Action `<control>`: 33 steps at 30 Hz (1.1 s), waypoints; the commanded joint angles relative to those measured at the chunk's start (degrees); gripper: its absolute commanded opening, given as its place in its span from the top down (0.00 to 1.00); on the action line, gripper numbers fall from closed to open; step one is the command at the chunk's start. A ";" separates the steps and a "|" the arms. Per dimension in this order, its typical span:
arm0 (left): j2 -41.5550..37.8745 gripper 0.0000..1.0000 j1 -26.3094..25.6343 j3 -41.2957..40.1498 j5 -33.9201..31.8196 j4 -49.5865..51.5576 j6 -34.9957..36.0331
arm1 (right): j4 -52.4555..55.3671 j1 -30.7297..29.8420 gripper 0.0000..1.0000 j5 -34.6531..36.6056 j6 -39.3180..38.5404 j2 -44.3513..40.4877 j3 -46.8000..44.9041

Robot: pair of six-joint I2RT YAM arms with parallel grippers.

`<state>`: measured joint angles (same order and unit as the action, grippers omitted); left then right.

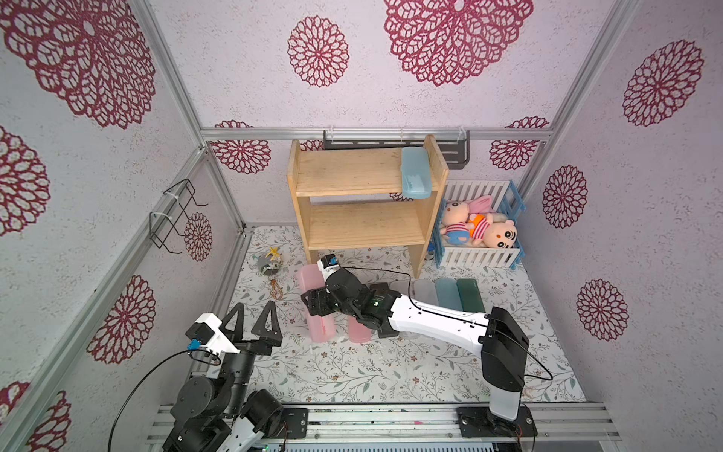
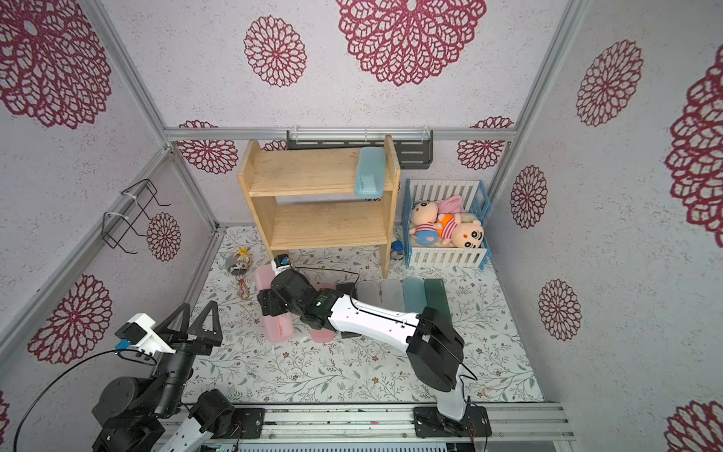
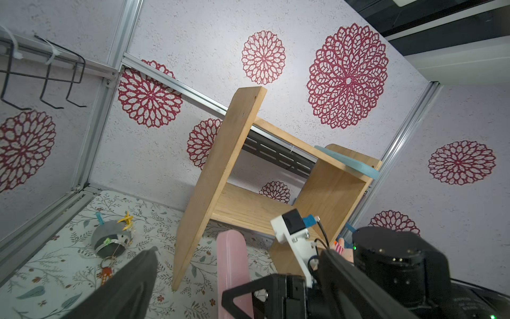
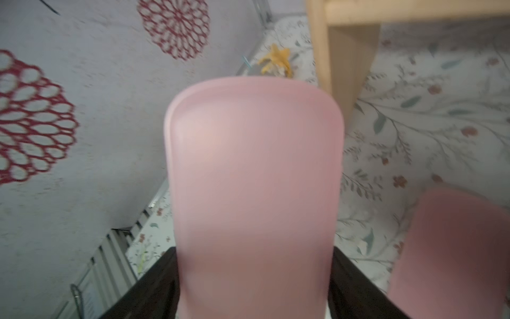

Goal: Remove the pencil cases from the shelf
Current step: Place the pencil case at the center of the board.

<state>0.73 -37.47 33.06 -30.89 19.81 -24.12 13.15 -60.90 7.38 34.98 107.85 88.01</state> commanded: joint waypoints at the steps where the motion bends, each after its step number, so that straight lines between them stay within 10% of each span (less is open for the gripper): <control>1: -0.61 0.03 -0.42 0.78 -1.99 3.50 -0.53 | -7.36 0.85 0.32 -1.02 3.54 -2.41 -2.55; 21: -0.58 0.03 -0.41 -0.36 -3.15 6.05 -1.77 | -3.80 6.76 0.29 -0.43 8.38 12.59 1.25; 33: 0.20 0.03 -0.41 -0.10 -3.30 4.87 -3.69 | -2.06 7.65 0.01 2.19 7.84 12.38 0.58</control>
<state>0.71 -37.45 32.80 -33.98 25.23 -27.03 11.14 -53.52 7.86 43.18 120.77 87.74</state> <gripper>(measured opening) 0.973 0.983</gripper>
